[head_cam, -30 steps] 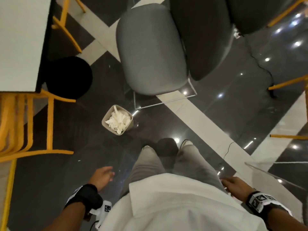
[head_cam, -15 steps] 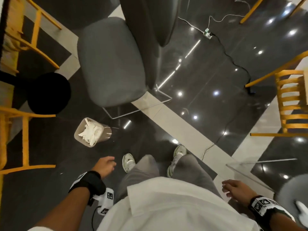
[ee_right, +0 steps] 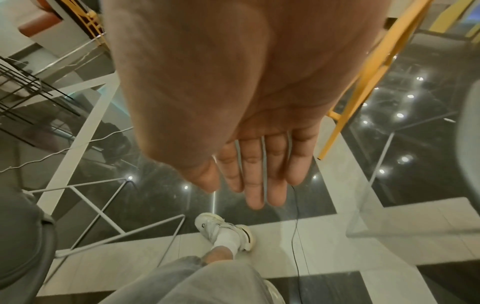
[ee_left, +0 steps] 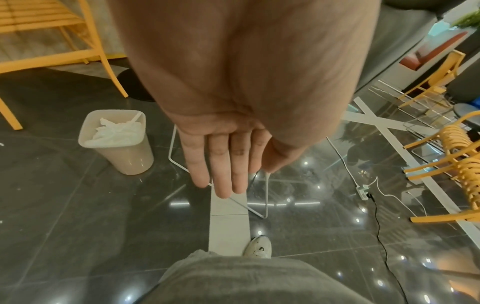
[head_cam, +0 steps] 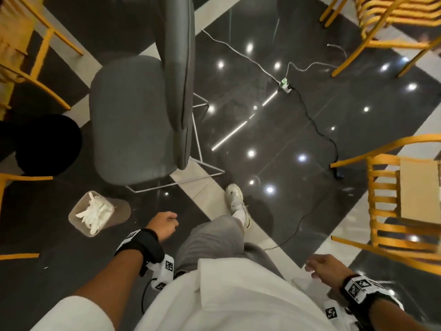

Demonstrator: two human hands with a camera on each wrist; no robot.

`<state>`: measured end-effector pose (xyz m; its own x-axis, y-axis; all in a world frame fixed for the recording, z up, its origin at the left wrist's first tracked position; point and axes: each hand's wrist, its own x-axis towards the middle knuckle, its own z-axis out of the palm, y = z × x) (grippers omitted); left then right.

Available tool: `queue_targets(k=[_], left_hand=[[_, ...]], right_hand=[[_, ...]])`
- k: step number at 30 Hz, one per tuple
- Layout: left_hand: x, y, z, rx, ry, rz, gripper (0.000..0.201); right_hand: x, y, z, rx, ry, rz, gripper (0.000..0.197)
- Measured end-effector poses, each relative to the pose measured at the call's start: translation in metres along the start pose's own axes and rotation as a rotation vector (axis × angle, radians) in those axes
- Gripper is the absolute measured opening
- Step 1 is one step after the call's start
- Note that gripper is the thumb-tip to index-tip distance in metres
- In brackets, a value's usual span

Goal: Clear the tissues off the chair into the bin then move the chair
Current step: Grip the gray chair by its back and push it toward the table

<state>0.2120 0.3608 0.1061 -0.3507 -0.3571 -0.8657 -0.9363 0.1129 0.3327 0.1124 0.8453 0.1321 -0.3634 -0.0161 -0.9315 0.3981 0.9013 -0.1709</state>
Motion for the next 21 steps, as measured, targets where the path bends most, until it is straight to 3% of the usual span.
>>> queue_targets(k=[2, 4, 6, 10, 15, 17, 21], left_hand=[[0.04, 0.013, 0.012, -0.058, 0.018, 0.006, 0.026], [0.045, 0.045, 0.019, -0.107, 0.005, -0.02, 0.035], [0.03, 0.089, 0.018, -0.177, 0.02, -0.018, 0.022], [0.028, 0.136, 0.007, -0.306, 0.167, -0.018, 0.019], [0.047, 0.124, -0.006, -0.447, 0.423, -0.048, 0.022], [0.003, 0.156, -0.021, -0.503, 0.557, -0.019, 0.016], [-0.092, 0.248, -0.06, -0.605, 0.833, 0.092, 0.021]], right_hand=[[0.018, -0.017, -0.049, -0.11, -0.009, -0.033, 0.03], [0.03, -0.045, -0.096, -0.192, 0.002, -0.072, 0.034], [0.036, -0.082, -0.142, -0.285, 0.019, -0.105, 0.03], [0.059, -0.155, -0.212, -0.369, 0.068, -0.175, 0.026], [0.126, -0.244, -0.264, -0.565, -0.028, -0.341, 0.026], [0.16, -0.279, -0.274, -0.686, -0.087, -0.409, 0.02], [0.131, -0.385, -0.285, -0.925, -0.134, -0.646, 0.011]])
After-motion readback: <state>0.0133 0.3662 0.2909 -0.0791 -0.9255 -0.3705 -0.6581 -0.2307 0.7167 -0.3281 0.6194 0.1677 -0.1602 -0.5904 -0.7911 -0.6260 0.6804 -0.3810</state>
